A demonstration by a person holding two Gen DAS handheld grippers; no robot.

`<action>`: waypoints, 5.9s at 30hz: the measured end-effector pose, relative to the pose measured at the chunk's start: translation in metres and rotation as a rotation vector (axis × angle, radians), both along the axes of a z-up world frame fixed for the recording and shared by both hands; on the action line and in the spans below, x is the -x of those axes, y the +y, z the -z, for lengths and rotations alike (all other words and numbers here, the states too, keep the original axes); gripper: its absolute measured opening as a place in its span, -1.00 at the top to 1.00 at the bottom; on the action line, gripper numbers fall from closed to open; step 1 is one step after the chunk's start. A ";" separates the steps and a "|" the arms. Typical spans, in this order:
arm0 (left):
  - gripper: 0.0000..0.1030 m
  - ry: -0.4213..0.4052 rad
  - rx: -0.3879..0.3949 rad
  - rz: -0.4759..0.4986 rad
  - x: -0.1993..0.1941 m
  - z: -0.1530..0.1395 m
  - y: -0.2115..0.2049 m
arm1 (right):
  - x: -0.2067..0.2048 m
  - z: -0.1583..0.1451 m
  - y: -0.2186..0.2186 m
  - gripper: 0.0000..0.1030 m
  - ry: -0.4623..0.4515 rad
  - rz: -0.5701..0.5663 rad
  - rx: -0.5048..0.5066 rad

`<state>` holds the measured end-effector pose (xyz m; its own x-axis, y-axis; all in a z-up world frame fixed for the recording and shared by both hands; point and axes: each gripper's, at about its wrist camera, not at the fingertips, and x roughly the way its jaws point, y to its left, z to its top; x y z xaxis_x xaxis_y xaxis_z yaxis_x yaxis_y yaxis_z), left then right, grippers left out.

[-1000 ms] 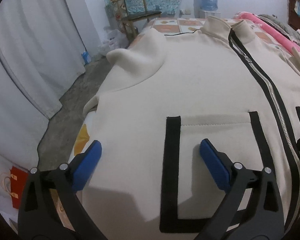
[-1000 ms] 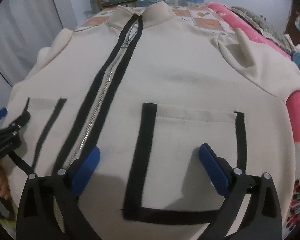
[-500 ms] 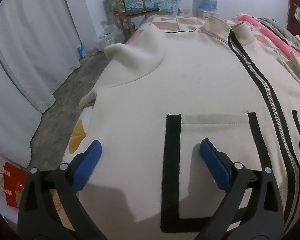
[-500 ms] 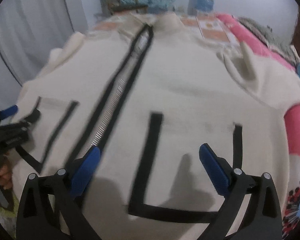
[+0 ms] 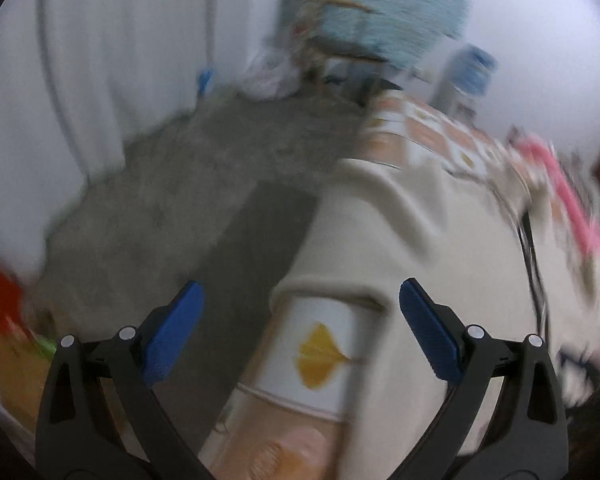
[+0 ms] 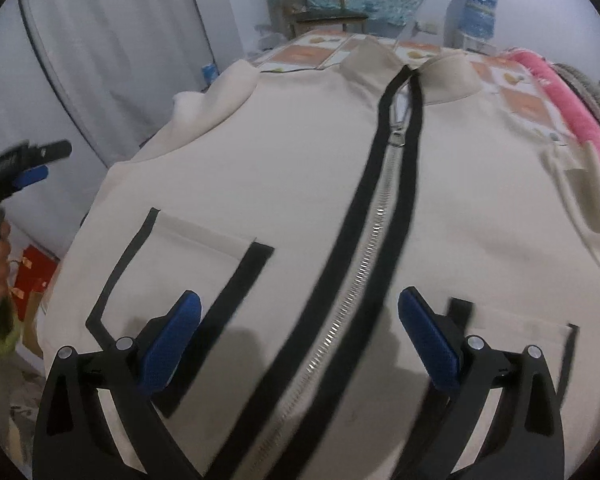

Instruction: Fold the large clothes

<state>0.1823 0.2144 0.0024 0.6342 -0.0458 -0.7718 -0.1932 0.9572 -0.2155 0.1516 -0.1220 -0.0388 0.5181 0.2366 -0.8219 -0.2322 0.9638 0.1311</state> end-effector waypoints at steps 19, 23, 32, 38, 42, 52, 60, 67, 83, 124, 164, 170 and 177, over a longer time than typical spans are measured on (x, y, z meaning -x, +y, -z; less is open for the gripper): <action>-0.62 0.478 1.360 -0.283 -0.090 0.275 0.089 | -0.010 0.012 0.009 -0.87 0.023 0.033 0.074; 0.15 0.430 1.368 -0.319 -0.097 0.273 0.093 | -0.009 0.012 0.010 -0.87 0.018 0.041 0.078; 0.85 0.088 0.787 -0.307 -0.112 0.119 0.124 | -0.005 0.010 0.003 -0.87 0.021 0.049 0.041; 0.85 -0.338 0.084 0.095 -0.071 -0.085 -0.002 | 0.007 0.007 -0.007 -0.87 0.018 0.064 -0.003; 0.84 -0.436 -0.150 0.452 -0.019 -0.125 -0.126 | 0.018 -0.002 -0.021 -0.87 -0.003 0.097 -0.032; 0.25 -0.008 -0.055 0.628 0.030 0.016 -0.204 | 0.058 -0.018 -0.071 -0.87 -0.040 0.203 -0.029; 0.05 -0.043 0.122 0.466 0.065 0.034 -0.137 | 0.078 -0.028 -0.093 -0.87 -0.010 0.190 0.006; 0.09 -0.089 0.129 0.265 0.051 0.039 -0.098 | 0.067 -0.110 -0.056 -0.87 -0.145 -0.040 -0.003; 0.43 -0.187 0.255 0.123 0.052 0.060 -0.067 | -0.108 -0.087 0.200 -0.69 -0.089 -0.770 0.083; 0.43 -0.145 0.042 0.090 0.051 0.053 -0.094 | -0.093 -0.205 -0.174 0.86 -0.121 0.061 -0.485; 0.41 -0.046 -0.129 0.159 0.025 0.043 -0.110 | -0.057 -0.061 -0.223 0.90 0.026 0.250 -0.186; 0.41 -0.039 -0.121 0.173 0.026 0.042 -0.112 | -0.057 -0.011 -0.238 0.90 0.085 0.302 -0.171; 0.30 -0.047 -0.111 0.190 0.030 0.043 -0.111 | -0.064 -0.013 -0.225 0.47 0.088 0.327 0.056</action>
<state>0.1523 0.1030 -0.0405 0.6578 -0.0841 -0.7485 0.0003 0.9938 -0.1115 0.2161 -0.3465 -0.0262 0.4859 0.0233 -0.8737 0.0997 0.9916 0.0819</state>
